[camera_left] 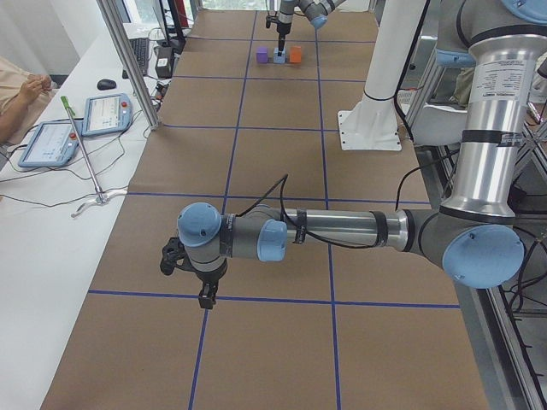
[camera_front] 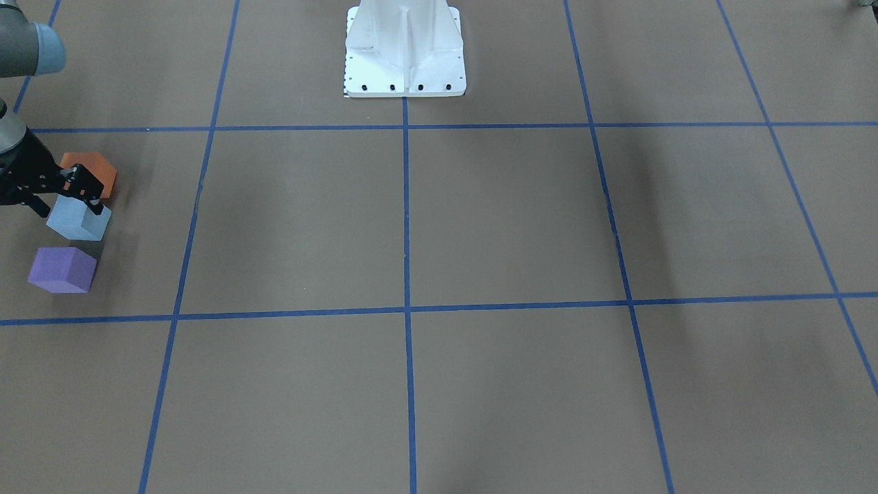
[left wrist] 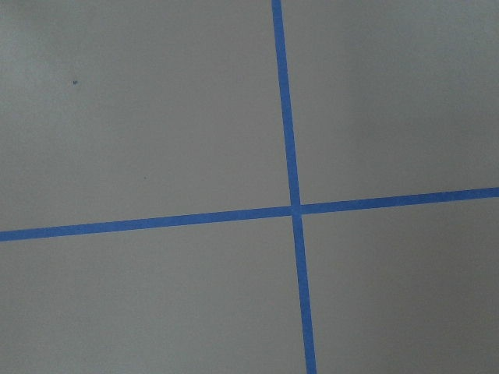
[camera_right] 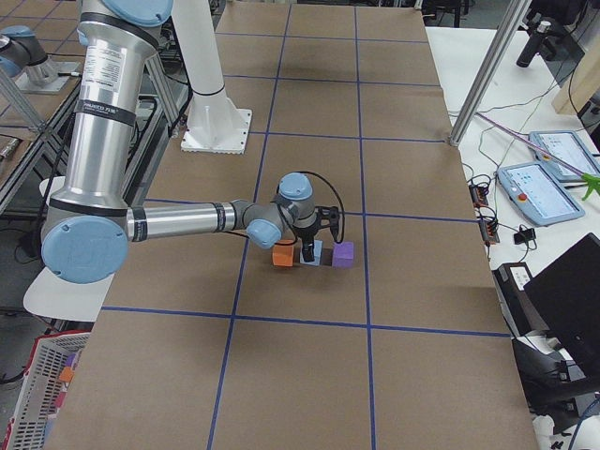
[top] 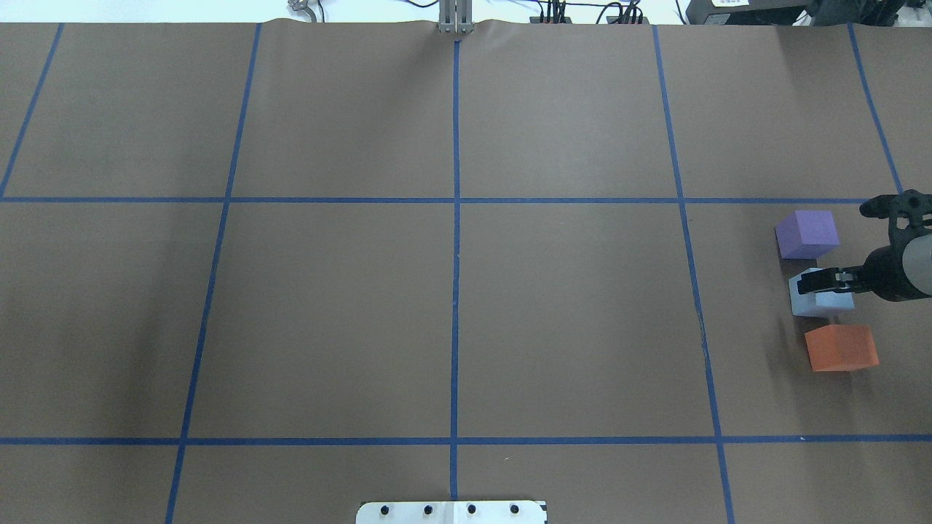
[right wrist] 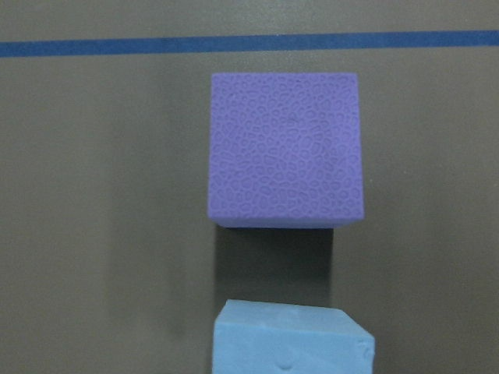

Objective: Place blue block between orange and purple blocks

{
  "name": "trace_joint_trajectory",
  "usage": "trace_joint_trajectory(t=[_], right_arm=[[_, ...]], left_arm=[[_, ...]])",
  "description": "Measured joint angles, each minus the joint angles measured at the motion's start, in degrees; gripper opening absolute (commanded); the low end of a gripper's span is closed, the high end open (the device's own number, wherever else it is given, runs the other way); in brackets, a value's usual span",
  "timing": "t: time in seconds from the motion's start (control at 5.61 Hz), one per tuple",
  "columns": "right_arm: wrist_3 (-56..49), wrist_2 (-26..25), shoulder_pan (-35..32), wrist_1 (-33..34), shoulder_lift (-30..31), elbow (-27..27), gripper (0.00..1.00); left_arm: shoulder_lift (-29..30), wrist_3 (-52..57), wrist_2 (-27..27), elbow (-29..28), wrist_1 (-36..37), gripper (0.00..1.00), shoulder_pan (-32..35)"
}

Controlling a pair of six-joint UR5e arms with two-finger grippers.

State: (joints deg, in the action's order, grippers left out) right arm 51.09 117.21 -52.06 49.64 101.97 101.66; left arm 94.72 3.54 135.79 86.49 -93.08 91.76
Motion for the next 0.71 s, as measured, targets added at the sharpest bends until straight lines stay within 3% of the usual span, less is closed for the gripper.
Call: trace_joint_trajectory(t=[0.36,0.71], right_arm=[[-11.5,8.1,-11.7,5.1,-0.2,0.1,1.0],[-35.0,12.8,-25.7,19.9,-0.5,0.2,1.0]], left_arm=[[-0.2,0.1,0.0,0.0,0.0,1.0,-0.1],[-0.5,0.1,0.0,0.0,0.0,1.0,-0.1]])
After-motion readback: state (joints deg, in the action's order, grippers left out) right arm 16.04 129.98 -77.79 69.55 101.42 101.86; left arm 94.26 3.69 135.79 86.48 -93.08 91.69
